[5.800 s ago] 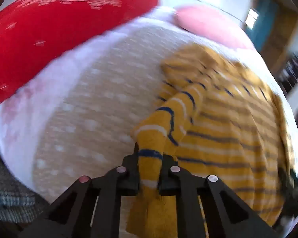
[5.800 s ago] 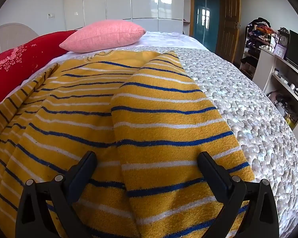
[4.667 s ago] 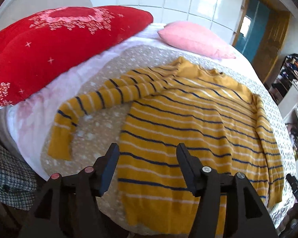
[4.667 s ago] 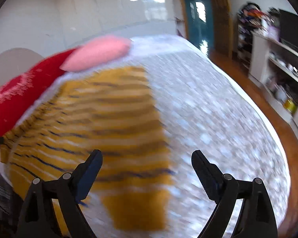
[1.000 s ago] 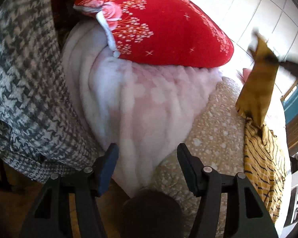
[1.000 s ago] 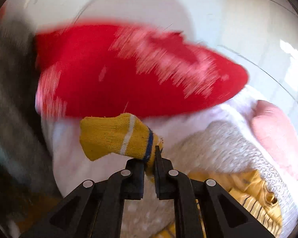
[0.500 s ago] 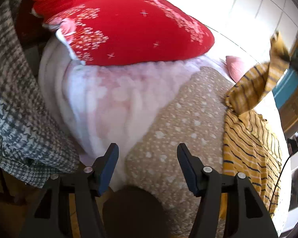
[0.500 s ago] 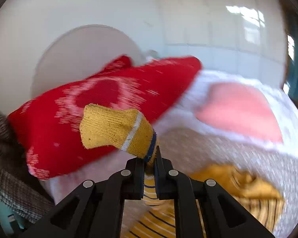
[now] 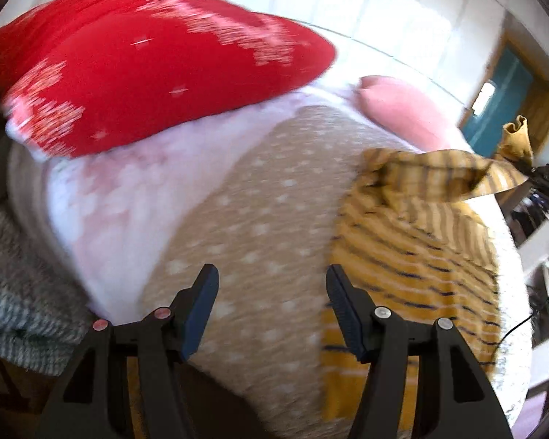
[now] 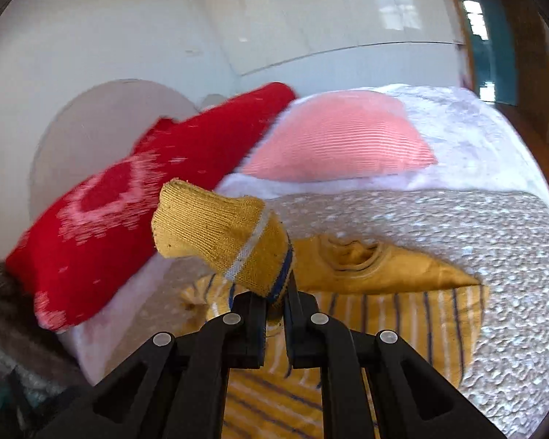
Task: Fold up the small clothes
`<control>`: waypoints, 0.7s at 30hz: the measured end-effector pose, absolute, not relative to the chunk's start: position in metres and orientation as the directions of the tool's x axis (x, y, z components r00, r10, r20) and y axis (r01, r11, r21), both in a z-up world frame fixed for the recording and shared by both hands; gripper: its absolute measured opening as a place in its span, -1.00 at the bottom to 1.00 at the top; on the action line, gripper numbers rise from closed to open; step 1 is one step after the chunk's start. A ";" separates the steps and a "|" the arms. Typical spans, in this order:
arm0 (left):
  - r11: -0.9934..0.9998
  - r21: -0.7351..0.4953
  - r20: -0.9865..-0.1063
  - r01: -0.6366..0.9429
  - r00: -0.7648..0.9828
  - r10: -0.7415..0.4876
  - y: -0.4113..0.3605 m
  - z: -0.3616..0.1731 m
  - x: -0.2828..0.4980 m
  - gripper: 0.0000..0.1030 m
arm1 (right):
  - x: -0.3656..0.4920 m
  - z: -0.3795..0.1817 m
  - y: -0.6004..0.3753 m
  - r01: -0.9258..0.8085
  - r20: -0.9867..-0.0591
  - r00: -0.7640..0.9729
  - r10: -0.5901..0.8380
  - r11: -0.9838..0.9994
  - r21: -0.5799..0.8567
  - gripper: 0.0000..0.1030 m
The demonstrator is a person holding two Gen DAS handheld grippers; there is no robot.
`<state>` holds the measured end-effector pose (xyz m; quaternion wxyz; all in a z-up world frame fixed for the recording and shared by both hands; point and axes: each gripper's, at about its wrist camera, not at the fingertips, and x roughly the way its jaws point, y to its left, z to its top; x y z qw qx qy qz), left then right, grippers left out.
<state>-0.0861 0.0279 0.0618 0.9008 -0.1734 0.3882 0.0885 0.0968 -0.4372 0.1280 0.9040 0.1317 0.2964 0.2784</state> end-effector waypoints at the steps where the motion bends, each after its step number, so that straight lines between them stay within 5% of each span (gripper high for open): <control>1: 0.927 -0.265 -0.725 -0.264 0.688 -0.011 0.019 0.064 -0.077 0.21 | 0.087 0.127 -0.436 -0.460 -0.453 0.648 0.613 0.788 0.409 -0.83; 13: 0.813 -0.580 -0.684 -0.056 0.575 -0.448 -0.030 0.031 0.067 0.33 | 0.000 0.062 -0.414 -0.614 -0.482 0.511 0.712 0.695 0.374 -0.83; 19: 0.746 -0.660 -0.679 -0.092 0.499 -0.539 -0.047 -0.002 0.129 0.32 | 0.001 0.056 -0.423 -0.598 -0.479 0.503 0.719 0.690 0.408 -0.83; 20: 0.743 -0.661 -0.684 -0.105 0.491 -0.540 -0.049 -0.005 0.136 0.22 | 0.001 0.056 -0.424 -0.598 -0.480 0.501 0.720 0.689 0.410 -0.83; 21: 0.733 -0.669 -0.685 -0.122 0.483 -0.545 -0.048 -0.007 0.143 -0.31 | 0.002 0.055 -0.424 -0.599 -0.484 0.497 0.720 0.688 0.409 -0.83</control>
